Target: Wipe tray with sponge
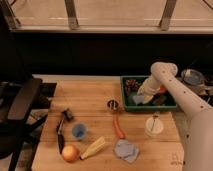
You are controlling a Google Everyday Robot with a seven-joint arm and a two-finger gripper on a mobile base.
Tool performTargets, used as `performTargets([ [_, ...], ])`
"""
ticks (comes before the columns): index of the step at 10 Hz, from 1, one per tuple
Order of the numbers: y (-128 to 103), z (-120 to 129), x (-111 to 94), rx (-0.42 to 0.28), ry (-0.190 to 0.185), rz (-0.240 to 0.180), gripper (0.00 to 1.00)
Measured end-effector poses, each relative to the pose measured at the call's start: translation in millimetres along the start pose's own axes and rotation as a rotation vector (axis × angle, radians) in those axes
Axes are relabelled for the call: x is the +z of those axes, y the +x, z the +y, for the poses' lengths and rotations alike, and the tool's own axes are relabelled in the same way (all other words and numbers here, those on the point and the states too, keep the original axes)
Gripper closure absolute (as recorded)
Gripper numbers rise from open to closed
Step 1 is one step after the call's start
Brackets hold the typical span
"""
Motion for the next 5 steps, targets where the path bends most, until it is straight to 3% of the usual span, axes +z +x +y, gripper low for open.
performTargets([
  [2,-19.1,0.4,-5.4,-0.027,0.012,-0.006,0.84],
  [5,-36.4,5.3,-0.6,-0.039,0.011,-0.057,0.84],
])
